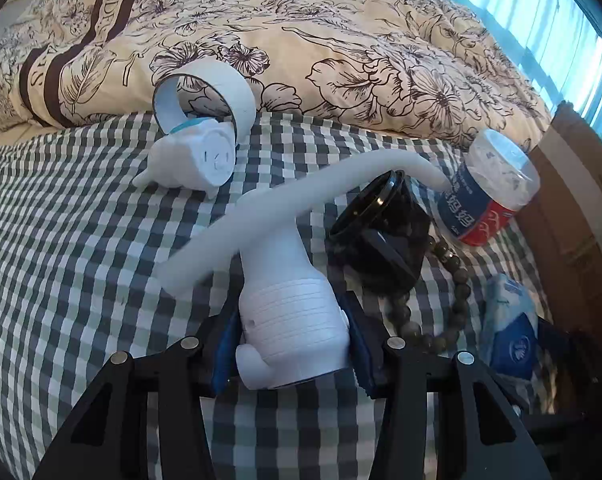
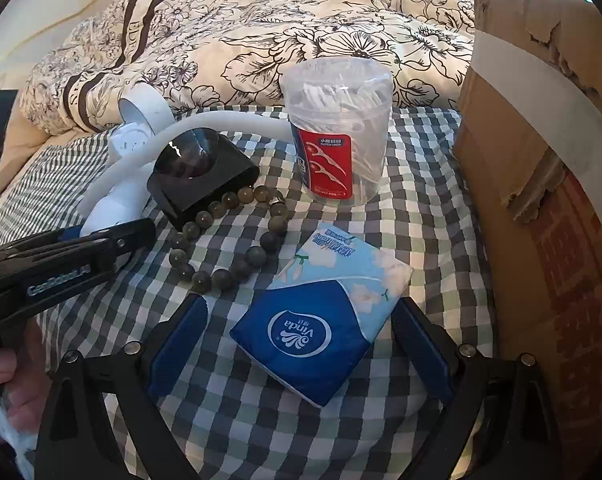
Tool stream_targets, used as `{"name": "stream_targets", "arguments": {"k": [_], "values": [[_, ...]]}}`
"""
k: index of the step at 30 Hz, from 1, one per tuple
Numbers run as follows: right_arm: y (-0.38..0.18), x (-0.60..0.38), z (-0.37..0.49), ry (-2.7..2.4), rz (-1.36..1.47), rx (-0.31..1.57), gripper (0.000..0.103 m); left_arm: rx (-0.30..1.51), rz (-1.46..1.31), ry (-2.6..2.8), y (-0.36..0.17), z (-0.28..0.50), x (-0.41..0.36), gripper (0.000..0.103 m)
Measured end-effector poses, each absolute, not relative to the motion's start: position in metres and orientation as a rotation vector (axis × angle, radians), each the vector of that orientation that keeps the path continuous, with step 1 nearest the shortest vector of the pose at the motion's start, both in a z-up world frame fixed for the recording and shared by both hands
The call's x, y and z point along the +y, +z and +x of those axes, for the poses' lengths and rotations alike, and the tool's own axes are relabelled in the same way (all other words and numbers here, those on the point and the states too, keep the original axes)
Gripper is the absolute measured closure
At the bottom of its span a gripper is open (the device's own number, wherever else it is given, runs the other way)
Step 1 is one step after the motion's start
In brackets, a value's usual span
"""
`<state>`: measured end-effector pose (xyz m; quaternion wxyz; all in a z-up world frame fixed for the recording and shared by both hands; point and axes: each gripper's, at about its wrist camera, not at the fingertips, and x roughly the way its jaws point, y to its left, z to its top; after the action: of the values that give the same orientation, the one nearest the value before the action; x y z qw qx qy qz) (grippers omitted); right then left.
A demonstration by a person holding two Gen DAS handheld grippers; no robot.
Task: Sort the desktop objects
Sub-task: 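Grasp the white plastic device with the left gripper while the right gripper grasps the blue Vinda tissue pack, then lift and carry the white device and tissue pack with both grippers over the cardboard box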
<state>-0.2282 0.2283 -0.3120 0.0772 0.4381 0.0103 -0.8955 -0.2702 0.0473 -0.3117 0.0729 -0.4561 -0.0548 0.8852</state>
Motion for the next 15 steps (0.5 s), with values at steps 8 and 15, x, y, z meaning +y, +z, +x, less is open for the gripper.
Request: {"name": "stream_targets", "arguments": {"k": [8,15], "values": [[-0.308,0.235,-0.222,-2.654,1.33,-0.054,0.035,-0.165,-1.353,2.663,-0.301,-0.243,0.033,0.054],[-0.295,0.224,-0.202,-2.609,1.334,-0.049,0.041,-0.172,-1.336,2.664,-0.282,-0.215,0.023,0.054]]}}
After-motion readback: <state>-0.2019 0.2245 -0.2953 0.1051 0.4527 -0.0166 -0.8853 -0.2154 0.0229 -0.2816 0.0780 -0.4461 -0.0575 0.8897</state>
